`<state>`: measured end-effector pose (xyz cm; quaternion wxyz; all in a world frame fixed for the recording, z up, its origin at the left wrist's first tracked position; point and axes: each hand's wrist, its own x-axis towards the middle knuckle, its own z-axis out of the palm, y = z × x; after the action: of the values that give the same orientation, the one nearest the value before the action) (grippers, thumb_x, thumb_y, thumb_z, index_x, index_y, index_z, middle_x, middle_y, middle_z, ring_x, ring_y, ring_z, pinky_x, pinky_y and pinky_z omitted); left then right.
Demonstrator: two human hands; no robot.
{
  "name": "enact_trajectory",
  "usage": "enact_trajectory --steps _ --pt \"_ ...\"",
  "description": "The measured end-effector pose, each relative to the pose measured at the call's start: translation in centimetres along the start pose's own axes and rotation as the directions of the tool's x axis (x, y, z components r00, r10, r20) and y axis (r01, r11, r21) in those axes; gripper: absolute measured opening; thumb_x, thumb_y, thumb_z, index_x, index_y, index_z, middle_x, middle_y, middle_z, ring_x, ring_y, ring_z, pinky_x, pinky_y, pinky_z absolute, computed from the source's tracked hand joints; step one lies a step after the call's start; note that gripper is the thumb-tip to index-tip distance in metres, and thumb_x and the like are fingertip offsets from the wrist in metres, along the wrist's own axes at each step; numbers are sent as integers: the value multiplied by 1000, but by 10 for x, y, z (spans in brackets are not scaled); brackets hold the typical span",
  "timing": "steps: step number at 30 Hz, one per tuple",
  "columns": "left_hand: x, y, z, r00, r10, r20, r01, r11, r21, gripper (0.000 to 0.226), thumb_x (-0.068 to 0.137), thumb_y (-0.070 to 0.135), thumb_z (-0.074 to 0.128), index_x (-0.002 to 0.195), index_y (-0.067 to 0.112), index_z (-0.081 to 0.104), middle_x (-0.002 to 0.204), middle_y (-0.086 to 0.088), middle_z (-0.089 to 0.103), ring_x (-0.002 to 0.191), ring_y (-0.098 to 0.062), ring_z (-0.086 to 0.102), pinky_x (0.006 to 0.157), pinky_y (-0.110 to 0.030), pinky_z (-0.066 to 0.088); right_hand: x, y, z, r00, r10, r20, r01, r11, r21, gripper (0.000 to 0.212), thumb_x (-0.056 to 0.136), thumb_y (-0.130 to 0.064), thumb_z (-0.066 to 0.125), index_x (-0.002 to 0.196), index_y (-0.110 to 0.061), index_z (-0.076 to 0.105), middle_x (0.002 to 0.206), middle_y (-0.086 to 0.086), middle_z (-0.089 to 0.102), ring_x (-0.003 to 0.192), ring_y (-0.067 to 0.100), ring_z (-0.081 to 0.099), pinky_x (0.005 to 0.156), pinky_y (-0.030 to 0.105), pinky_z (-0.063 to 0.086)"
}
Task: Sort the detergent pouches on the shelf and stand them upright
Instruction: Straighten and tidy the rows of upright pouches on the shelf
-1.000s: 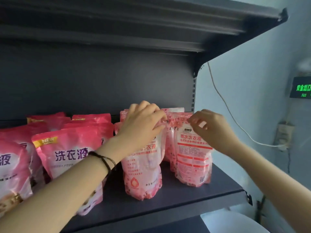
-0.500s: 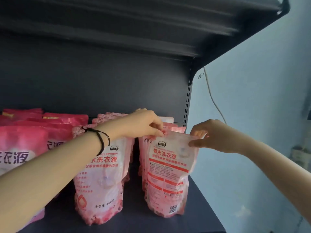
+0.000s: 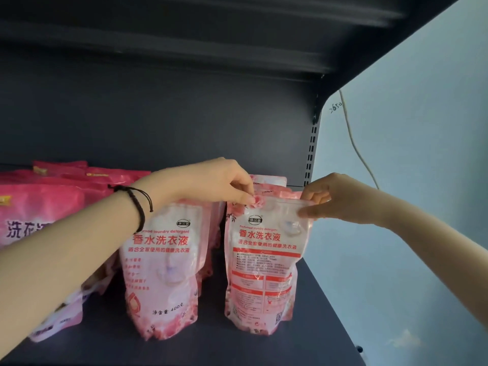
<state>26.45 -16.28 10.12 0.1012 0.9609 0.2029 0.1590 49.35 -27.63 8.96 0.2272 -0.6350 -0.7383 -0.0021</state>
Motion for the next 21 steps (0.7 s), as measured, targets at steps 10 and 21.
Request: enact_trajectory --steps 10,21 --pt "-2 18 4 997 -38 -67 31 994 -103 18 84 27 72 67 23 71 67 10 72 66 3 65 76 -25 50 -2 -11 0 974 -82 -211 66 994 -84 12 78 -31 74 88 -35 68 87 -16 66 78 -4 61 63 8 46" --pt "-15 20 -5 989 -142 31 144 930 -339 41 96 45 47 92 16 77 90 1 76 84 -16 71 83 -33 53 -2 -37 7 997 -70 -32 69 997 -35 18 88 -21 65 74 -31 63 62 -21 67 51 0 60 43 8 39"
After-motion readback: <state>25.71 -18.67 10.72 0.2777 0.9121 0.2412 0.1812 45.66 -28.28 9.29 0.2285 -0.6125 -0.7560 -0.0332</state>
